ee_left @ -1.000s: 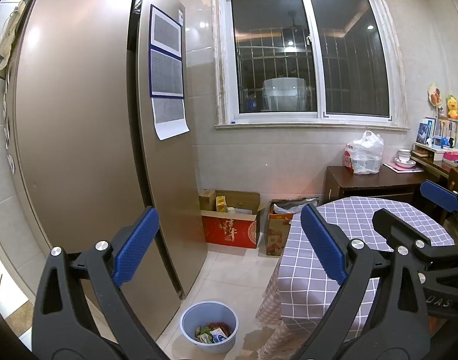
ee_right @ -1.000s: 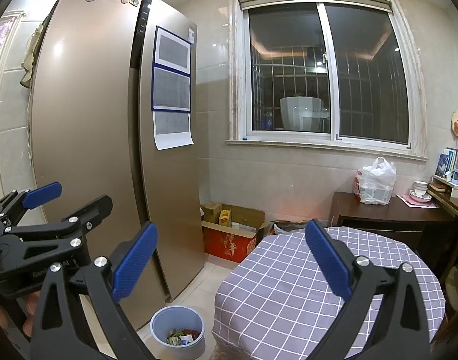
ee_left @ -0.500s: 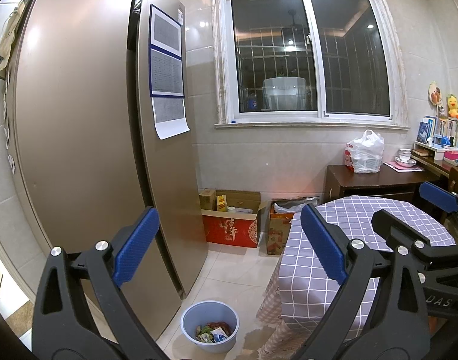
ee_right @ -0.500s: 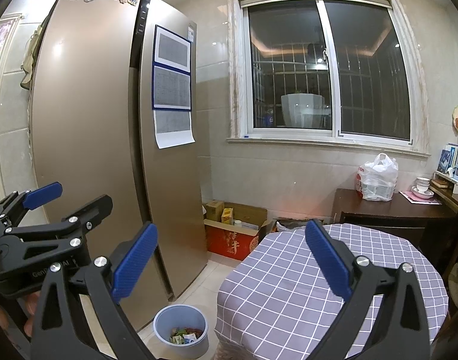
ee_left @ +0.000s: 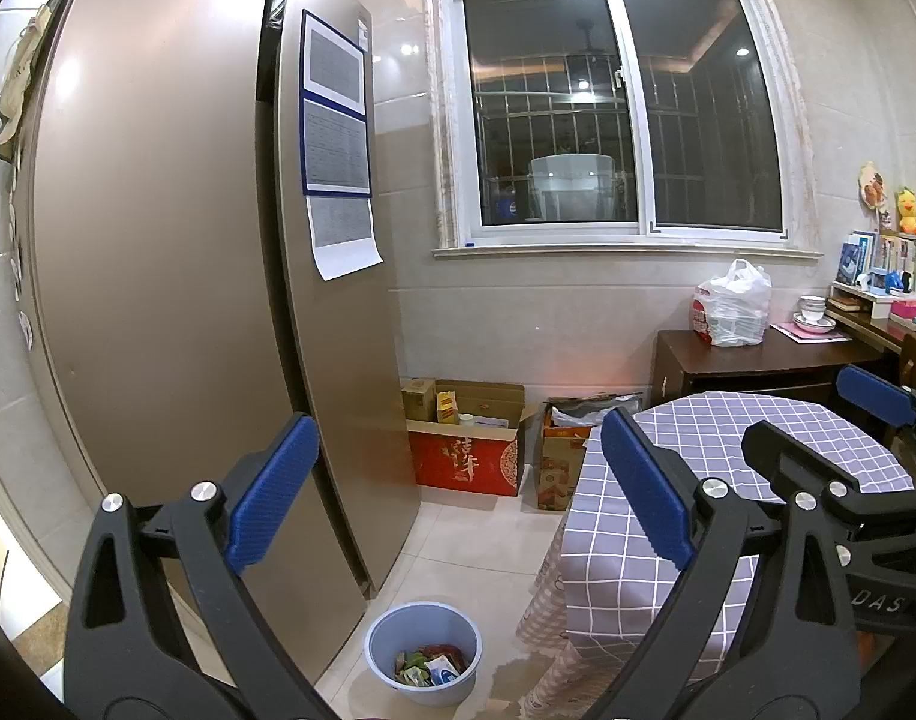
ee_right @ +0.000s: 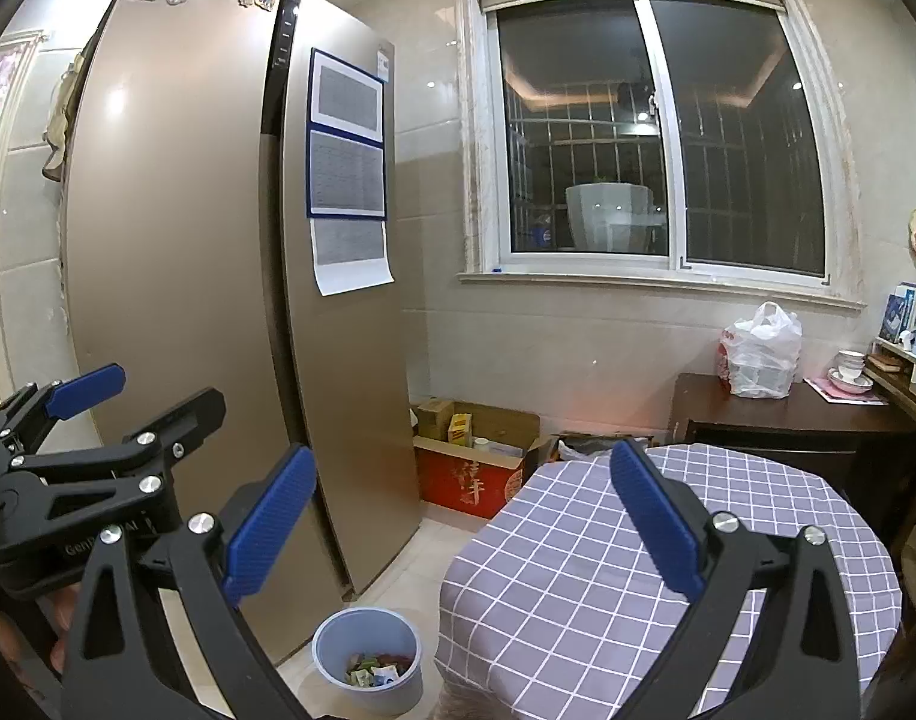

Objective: Collect trash

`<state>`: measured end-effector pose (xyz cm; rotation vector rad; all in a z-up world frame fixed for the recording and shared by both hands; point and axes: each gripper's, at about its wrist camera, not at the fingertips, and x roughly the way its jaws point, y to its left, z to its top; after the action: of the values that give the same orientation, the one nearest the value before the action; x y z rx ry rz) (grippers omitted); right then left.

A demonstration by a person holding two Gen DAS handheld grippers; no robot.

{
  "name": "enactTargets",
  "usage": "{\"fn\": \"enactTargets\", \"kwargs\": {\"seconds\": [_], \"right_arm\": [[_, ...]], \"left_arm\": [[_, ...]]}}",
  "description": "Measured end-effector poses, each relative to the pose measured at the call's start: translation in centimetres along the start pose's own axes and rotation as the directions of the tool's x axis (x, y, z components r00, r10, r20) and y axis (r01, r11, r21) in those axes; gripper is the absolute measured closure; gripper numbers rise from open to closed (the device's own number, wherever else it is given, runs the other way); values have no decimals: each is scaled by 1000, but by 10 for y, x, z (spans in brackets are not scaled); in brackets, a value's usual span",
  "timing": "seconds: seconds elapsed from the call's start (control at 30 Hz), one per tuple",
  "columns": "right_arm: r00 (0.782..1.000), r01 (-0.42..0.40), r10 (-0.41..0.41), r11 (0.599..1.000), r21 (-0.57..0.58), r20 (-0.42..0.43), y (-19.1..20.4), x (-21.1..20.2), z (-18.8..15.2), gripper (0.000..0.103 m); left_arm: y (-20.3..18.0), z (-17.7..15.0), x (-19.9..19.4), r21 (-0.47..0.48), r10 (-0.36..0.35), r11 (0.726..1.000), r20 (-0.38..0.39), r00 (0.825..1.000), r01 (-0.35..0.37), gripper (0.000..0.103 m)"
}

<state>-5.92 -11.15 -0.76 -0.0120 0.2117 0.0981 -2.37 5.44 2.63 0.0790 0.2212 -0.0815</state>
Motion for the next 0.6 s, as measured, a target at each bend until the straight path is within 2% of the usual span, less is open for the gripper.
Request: {"fn": "enactTargets", "kwargs": {"seconds": [0.6], "right_arm": [[1000, -16, 17, 1000, 7, -11, -2, 7, 0, 6]], "left_arm": [[14, -6, 4, 2, 8, 1000, 0, 1000, -8, 9]]}}
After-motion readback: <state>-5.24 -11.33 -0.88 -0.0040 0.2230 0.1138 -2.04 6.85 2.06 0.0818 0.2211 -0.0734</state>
